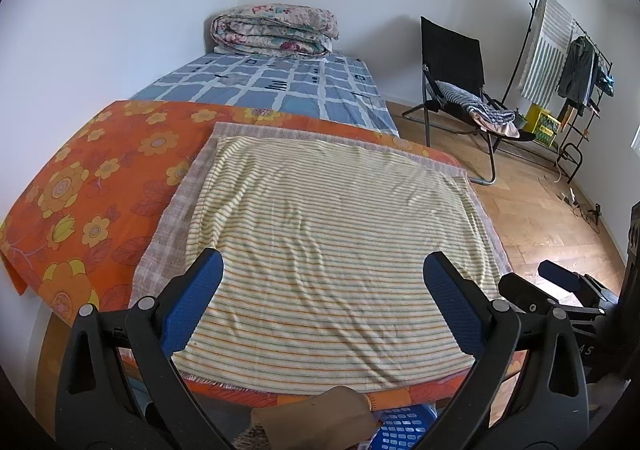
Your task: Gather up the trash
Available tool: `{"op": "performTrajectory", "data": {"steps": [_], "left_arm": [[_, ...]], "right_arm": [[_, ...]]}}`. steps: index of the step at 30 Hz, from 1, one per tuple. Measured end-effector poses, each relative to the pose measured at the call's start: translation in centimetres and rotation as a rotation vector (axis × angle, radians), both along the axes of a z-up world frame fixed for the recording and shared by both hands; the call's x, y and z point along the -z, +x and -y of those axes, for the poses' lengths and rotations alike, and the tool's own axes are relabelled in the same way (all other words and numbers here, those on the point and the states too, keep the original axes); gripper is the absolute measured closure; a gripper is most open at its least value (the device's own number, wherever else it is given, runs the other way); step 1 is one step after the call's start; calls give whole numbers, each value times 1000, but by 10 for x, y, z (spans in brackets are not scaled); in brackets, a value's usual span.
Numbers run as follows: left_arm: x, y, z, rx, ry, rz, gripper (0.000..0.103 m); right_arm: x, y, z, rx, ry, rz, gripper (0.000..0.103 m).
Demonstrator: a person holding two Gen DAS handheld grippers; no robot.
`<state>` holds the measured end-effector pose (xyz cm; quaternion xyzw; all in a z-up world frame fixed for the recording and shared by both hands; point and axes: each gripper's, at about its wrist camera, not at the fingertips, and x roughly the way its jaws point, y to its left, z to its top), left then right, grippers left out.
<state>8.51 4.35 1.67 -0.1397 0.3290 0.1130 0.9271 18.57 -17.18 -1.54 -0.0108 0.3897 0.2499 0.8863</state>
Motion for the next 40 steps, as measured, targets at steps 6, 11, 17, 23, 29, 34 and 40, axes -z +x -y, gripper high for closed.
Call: {"op": "performTrajectory", "data": {"steps": [6, 11, 17, 23, 29, 34, 40], "left_arm": [[0, -1, 0, 2, 6, -2, 1], [1, -2, -2, 3, 8, -3, 1], [1, -2, -1, 3, 8, -3, 1], [1, -2, -1, 4, 10, -4, 1], [2, -5, -6, 0, 13, -7, 1], [2, -6, -11, -3, 22, -9, 1], [1, -9, -15, -5, 36, -9, 1]], "right_arm": [[1, -1, 0, -6, 4, -4, 0], [2, -2, 1, -5, 5, -4, 0], [2, -2, 1, -6, 6, -6, 0], [2, -4, 2, -6, 4, -7, 0], [5, -4, 0, -4, 2, -21, 0], [5, -5, -1, -4, 1, -22, 0], [7, -7, -3, -6, -4, -23, 0]]}}
